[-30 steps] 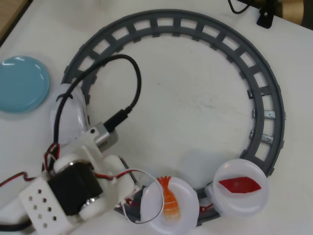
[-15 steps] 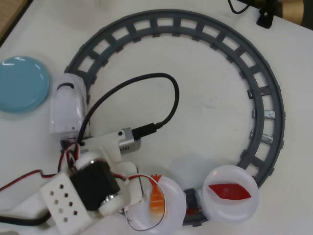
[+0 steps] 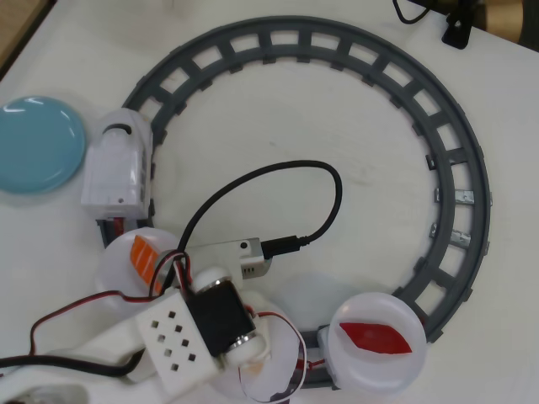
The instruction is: Pick up the sushi from the Shinkansen and put it on the blue dish
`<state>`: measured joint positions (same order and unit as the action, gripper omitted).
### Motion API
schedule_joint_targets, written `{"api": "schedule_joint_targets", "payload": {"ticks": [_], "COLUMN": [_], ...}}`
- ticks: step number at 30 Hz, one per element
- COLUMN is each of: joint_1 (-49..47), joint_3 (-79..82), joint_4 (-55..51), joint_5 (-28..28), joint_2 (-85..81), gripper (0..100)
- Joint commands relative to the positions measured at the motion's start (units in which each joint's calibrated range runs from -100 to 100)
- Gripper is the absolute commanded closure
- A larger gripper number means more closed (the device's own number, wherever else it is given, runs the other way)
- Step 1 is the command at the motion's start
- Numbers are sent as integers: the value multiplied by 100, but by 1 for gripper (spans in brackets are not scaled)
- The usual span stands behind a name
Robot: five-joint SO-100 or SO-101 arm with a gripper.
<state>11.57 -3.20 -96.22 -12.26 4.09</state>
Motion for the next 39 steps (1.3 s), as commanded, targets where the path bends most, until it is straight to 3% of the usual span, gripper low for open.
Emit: {"api": "schedule_joint_targets", "payload": {"ticks": [1,9,13,23,39], "joint_1": [76,76,76,-320,-2618], "joint_3": [-104,185,185,-1600,-2241], "joint_4": [63,250,250,-310,-302], "joint_5": [-50,-45,-34,7,907], "joint_2": [51,84,84,26,68], "gripper": [79,81,99,97,97]}}
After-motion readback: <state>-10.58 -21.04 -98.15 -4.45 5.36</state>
